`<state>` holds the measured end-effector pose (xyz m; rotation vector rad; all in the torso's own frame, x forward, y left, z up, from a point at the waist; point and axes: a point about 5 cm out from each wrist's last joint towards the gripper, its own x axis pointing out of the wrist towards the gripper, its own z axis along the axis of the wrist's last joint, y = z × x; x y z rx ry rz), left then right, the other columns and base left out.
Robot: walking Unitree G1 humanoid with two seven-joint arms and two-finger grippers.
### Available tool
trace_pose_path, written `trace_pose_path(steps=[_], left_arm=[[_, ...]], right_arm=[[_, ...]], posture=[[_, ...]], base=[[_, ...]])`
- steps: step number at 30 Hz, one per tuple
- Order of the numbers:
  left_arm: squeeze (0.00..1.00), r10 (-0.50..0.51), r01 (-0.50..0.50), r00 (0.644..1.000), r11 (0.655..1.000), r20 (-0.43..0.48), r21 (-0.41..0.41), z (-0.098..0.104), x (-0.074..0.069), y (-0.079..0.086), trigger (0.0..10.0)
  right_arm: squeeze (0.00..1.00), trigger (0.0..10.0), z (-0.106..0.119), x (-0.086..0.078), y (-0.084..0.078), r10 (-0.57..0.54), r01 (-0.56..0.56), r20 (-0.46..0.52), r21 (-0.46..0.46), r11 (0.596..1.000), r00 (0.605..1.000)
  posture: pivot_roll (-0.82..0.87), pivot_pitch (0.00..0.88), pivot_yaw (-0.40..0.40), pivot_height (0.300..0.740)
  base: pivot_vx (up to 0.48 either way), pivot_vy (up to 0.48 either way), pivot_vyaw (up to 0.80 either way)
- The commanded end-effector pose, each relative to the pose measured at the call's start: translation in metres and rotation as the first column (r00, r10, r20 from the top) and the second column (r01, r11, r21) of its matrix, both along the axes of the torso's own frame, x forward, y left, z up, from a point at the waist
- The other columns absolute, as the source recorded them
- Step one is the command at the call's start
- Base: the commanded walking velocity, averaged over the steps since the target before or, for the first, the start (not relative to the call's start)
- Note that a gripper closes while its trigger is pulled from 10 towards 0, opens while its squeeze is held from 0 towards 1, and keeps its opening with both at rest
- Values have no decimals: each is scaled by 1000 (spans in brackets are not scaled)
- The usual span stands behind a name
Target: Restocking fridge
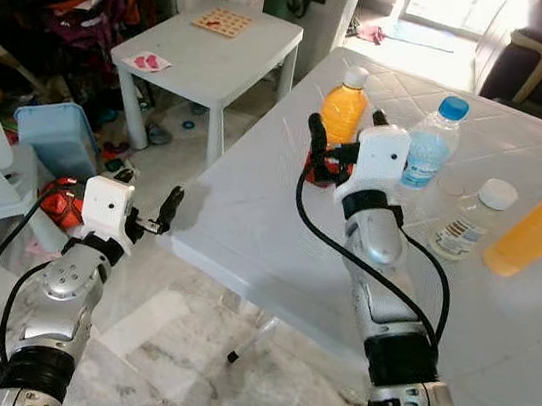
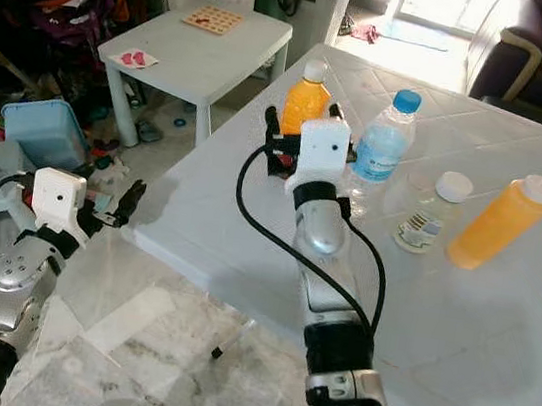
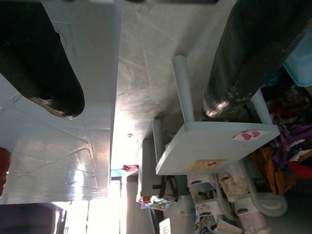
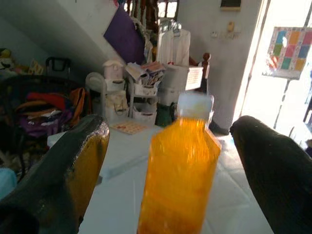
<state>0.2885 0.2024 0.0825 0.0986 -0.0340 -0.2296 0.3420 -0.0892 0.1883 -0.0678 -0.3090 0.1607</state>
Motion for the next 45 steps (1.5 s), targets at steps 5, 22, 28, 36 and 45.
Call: trace_pose_path(steps=[5, 22, 28, 36, 45], left_arm=[[0, -7, 7, 1000, 1000, 4, 10, 1, -2, 1, 10000], [0, -36, 36, 999, 999, -19, 36, 0, -12, 2, 10000], [0, -38, 39, 999, 998, -27, 45, 0, -17, 4, 10000], [0, -34, 36, 999, 998, -36, 49, 0, -19, 5, 10000], [0, -39, 41, 998, 998, -55, 48, -2, -21, 3, 10000]], right_arm=[[0, 10000, 8, 11, -7, -62, 62, 11, 5, 998, 998], [0, 10000, 26, 37, -3, -73, 73, 21, 3, 997, 997], [0, 10000, 31, 45, 9, -27, 27, -4, -13, 1000, 1000], [0, 10000, 45, 52, 16, -13, 13, 2, -15, 1000, 1000], [0, 0, 56, 59, 13, -51, 51, 11, -12, 999, 999]], posture=[[91, 46, -19, 740], [119, 96, -2, 740], [137, 113, -2, 740], [143, 119, -13, 740], [136, 117, -14, 740]], base=[[0, 0, 0], [0, 0, 0], [0, 0, 0], [0, 0, 0], [0, 0, 0]])
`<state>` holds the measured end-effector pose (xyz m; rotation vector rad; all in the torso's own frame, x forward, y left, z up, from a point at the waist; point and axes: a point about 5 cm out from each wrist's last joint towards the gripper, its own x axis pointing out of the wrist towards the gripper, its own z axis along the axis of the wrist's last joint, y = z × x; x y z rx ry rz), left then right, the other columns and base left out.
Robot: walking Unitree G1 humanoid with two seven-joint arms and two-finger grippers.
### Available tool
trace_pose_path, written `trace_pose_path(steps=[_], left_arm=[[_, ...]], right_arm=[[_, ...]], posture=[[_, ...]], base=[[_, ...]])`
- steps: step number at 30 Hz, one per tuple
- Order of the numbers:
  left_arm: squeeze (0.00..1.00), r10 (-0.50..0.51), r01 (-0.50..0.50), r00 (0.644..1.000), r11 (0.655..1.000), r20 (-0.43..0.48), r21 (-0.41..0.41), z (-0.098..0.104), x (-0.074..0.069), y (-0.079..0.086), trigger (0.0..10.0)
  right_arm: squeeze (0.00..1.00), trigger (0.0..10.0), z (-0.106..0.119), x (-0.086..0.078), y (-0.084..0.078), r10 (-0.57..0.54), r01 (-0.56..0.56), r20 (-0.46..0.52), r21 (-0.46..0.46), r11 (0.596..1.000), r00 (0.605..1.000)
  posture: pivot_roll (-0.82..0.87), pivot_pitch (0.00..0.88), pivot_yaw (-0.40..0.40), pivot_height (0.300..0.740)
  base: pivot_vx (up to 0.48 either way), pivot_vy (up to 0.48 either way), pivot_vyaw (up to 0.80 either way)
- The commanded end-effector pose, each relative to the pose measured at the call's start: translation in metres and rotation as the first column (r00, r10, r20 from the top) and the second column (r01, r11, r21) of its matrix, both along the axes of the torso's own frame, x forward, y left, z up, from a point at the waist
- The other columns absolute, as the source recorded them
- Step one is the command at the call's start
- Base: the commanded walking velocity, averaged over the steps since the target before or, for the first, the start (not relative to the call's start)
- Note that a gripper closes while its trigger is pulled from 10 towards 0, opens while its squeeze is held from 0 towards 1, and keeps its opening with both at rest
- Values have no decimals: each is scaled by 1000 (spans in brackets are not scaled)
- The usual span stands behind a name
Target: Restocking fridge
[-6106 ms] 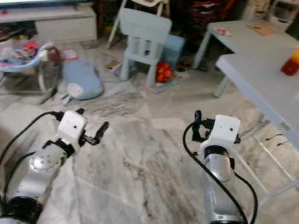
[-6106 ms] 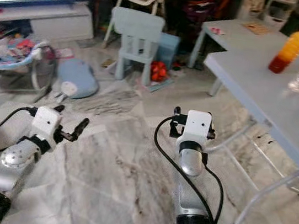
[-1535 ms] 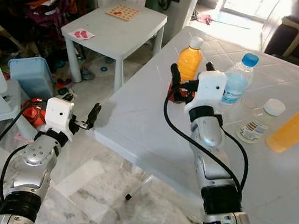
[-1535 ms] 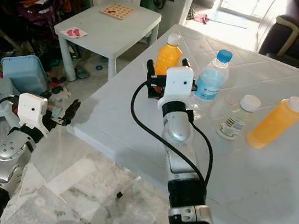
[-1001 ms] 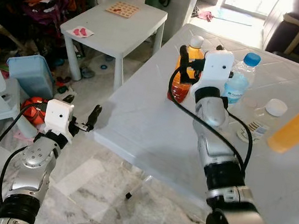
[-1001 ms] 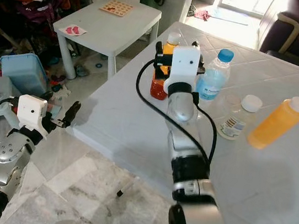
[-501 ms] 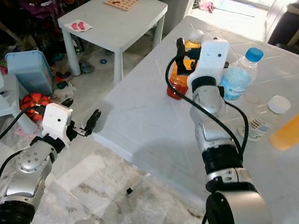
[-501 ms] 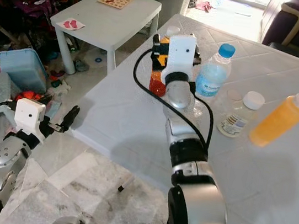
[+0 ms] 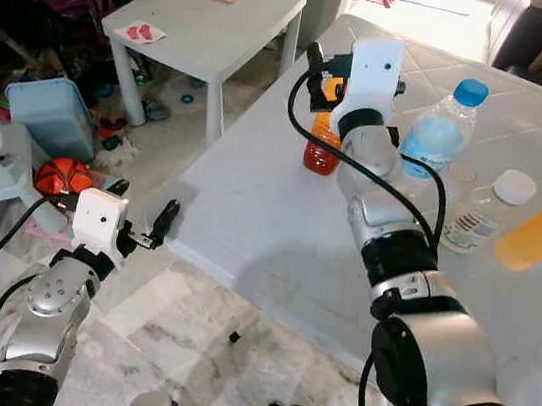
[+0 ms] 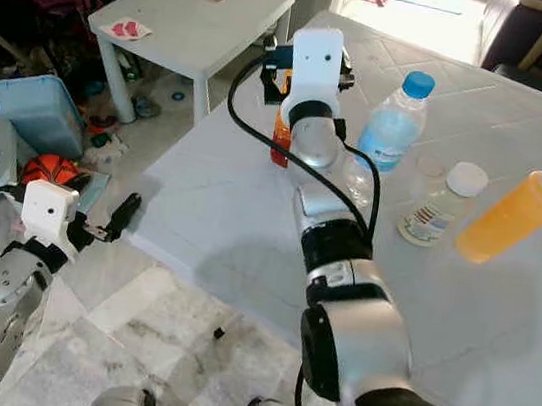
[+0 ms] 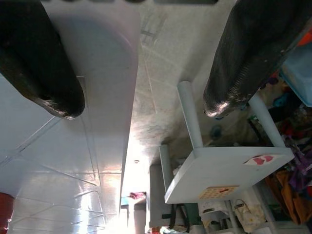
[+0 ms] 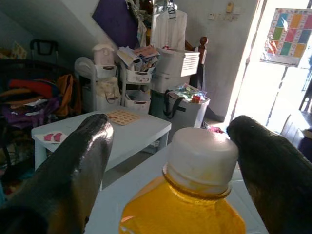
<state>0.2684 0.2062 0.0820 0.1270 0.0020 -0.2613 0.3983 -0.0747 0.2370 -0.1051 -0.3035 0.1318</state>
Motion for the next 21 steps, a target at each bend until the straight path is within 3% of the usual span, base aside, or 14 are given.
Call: trace_pose_path(steps=[1, 21], left_arm=[[0, -11, 11, 1000, 1000, -21, 17, -2, -1, -1, 10000], [0, -20, 21, 999, 999, -45, 26, -5, 0, -3, 10000]], right_arm=[[0, 0, 7, 3, -2, -20, 19, 11, 20, 1000, 1000], [0, 0, 12, 8, 5, -34, 36, -26, 52, 998, 999]], posture=[[136, 117, -14, 740], [143, 108, -15, 740]], base=[[0, 0, 0], [0, 0, 0]])
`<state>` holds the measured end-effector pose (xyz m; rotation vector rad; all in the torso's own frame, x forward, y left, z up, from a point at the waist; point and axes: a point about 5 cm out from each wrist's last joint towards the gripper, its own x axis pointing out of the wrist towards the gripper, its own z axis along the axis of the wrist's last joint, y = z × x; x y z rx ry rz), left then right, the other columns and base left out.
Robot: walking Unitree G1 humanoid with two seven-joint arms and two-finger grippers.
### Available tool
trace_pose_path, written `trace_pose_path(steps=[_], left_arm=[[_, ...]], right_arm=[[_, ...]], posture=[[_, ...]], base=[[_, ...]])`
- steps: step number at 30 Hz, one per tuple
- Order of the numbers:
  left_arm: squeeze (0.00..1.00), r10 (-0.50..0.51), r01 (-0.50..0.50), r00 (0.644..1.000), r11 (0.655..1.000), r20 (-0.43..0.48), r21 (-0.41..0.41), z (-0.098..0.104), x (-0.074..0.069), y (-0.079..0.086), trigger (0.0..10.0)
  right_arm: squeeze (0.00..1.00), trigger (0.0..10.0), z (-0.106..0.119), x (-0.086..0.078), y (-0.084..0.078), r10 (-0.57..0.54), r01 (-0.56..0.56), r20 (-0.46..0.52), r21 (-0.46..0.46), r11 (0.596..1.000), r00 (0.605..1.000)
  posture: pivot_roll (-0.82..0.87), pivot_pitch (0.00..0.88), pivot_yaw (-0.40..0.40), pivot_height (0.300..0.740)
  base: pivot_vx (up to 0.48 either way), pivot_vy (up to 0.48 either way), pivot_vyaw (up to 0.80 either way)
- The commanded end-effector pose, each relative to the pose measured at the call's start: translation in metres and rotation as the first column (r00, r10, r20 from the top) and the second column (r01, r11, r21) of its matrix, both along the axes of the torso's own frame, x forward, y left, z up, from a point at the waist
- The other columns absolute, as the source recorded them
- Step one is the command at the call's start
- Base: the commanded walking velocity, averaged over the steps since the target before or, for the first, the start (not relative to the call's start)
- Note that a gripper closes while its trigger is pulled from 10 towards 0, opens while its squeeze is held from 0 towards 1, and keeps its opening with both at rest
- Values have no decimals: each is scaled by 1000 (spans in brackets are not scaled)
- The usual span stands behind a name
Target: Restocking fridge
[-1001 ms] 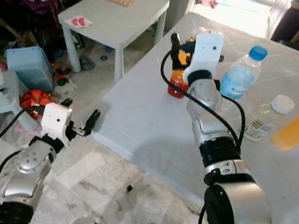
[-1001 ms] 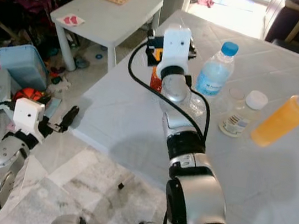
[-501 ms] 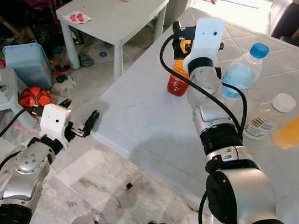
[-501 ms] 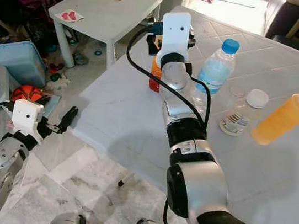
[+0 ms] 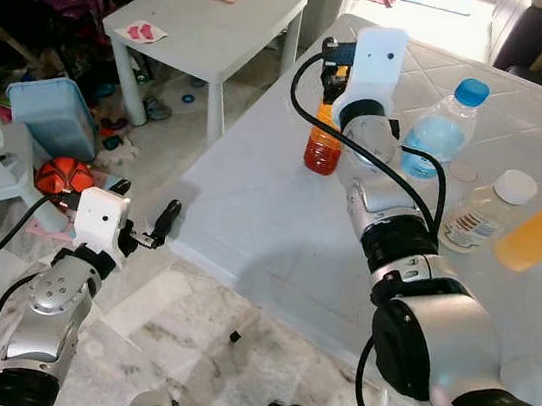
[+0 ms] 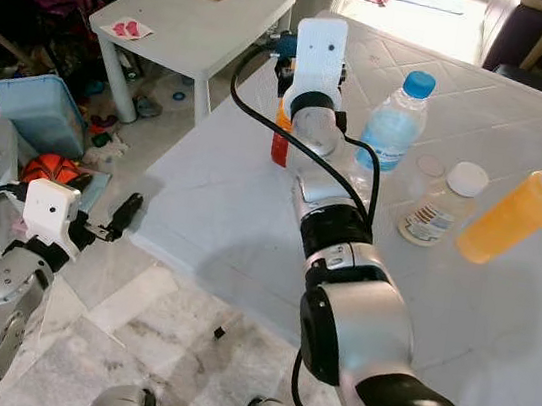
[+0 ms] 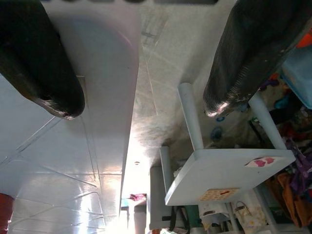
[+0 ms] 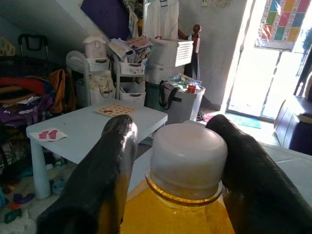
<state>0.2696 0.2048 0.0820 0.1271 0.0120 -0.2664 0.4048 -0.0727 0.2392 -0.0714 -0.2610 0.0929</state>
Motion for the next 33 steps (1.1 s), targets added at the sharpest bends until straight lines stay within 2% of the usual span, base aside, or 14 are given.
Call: trace_pose_path(steps=[1, 14, 23, 28, 33], left_arm=[[0, -15, 16, 999, 1000, -35, 25, -5, -1, -1, 10000], [0, -19, 20, 999, 1000, -36, 24, -5, 2, -3, 10000], [0, -12, 13, 999, 999, -40, 30, -5, 5, 0, 10000], [0, -9, 10, 999, 999, -40, 31, -4, 9, 0, 10000], [0, -14, 15, 999, 999, -38, 31, -4, 13, -1, 10000]], right_arm=[[0, 0, 10, 1, 3, 0, 0, 18, 17, 1000, 1000], [0, 0, 11, 2, 2, -2, 2, 19, 9, 1000, 1000], [0, 0, -2, -3, 0, 23, -22, -46, 23, 999, 999], [0, 0, -13, -8, -9, 16, -12, -97, 43, 999, 995], [0, 0, -24, -15, -20, -2, 5, -117, 25, 1000, 993]], posture=[[143, 108, -15, 740], [140, 93, -21, 740], [139, 64, -27, 740], [128, 48, -24, 740], [115, 36, -14, 740]], base=[[0, 0, 0], [0, 0, 0], [0, 0, 0], [0, 0, 0], [0, 0, 0]])
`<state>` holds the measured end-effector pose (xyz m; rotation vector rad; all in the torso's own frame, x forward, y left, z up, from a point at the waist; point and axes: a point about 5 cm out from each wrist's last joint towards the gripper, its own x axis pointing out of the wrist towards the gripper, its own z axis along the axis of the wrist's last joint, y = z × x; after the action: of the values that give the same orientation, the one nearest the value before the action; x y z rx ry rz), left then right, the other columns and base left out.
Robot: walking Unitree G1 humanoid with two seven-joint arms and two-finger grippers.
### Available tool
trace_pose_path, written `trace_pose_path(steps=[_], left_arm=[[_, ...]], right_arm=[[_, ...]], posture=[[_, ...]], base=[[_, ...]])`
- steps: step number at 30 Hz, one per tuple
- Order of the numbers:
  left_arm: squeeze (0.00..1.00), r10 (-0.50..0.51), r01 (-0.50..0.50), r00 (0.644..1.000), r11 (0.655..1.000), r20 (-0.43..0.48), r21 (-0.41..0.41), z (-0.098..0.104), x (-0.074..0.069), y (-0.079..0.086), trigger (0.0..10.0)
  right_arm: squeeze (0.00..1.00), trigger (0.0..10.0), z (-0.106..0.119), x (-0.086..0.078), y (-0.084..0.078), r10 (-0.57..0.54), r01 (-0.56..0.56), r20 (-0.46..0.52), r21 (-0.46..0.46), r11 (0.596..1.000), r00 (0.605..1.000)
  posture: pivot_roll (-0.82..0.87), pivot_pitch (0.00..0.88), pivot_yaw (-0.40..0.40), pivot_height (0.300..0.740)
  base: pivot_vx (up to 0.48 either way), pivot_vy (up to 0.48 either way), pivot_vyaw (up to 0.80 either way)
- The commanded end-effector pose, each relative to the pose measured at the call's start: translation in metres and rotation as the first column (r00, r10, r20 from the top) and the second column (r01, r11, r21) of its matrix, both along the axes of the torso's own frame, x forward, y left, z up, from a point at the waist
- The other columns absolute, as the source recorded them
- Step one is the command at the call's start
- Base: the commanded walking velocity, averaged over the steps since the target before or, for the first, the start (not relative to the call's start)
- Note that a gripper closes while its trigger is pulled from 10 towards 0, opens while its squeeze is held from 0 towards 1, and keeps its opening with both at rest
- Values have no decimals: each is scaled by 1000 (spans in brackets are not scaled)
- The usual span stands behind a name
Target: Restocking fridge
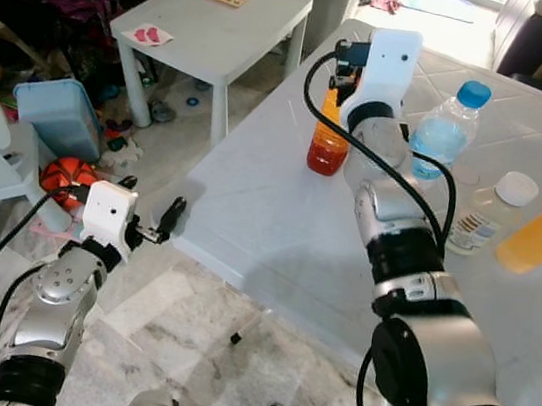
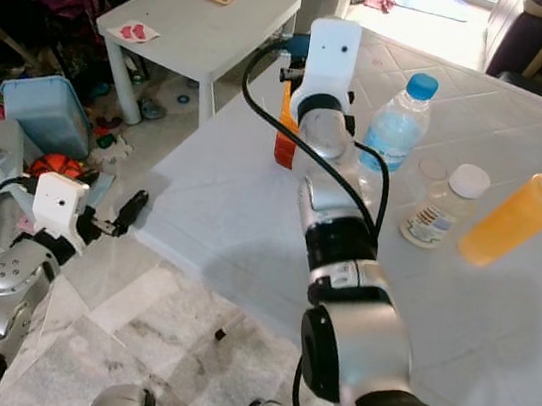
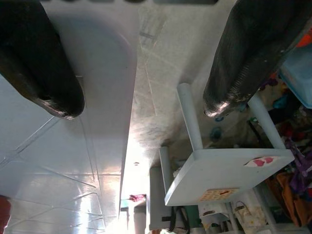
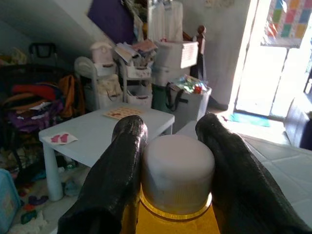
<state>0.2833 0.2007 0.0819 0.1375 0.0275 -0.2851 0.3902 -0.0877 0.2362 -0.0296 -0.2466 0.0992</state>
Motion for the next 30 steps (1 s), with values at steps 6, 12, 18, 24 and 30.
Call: trace_pose_path(steps=[6, 12, 18, 24, 30], left_arm=[[0, -2, 3, 1000, 1000, -16, 22, -2, 4, 3, 10000], [0, 7, -6, 1000, 1000, -11, 25, 0, 6, 5, 10000], [0, 63, -62, 998, 998, -26, 28, -5, 3, 9, 10000], [0, 202, -199, 978, 977, -43, 75, -10, 4, 22, 10000], [0, 218, -215, 975, 974, -39, 71, -11, 7, 20, 10000]], right_arm=[[0, 0, -22, -5, -7, -5, 2, -120, -19, 1000, 993], [0, 0, -30, -13, -1, 60, -68, -175, -39, 997, 983], [0, 10000, -37, -33, 5, 166, -174, -97, -84, 981, 981], [0, 10000, -21, -54, 17, 276, -274, 65, -37, 961, 959], [0, 10000, -10, -65, 27, 306, -302, 138, -53, 952, 942]], posture=[[115, 23, -11, 740], [120, 19, -15, 740], [115, 12, -12, 740], [114, 0, -14, 740], [112, 0, -17, 740]], base=[[0, 0, 0], [0, 0, 0], [0, 0, 0], [0, 0, 0], [0, 0, 0]])
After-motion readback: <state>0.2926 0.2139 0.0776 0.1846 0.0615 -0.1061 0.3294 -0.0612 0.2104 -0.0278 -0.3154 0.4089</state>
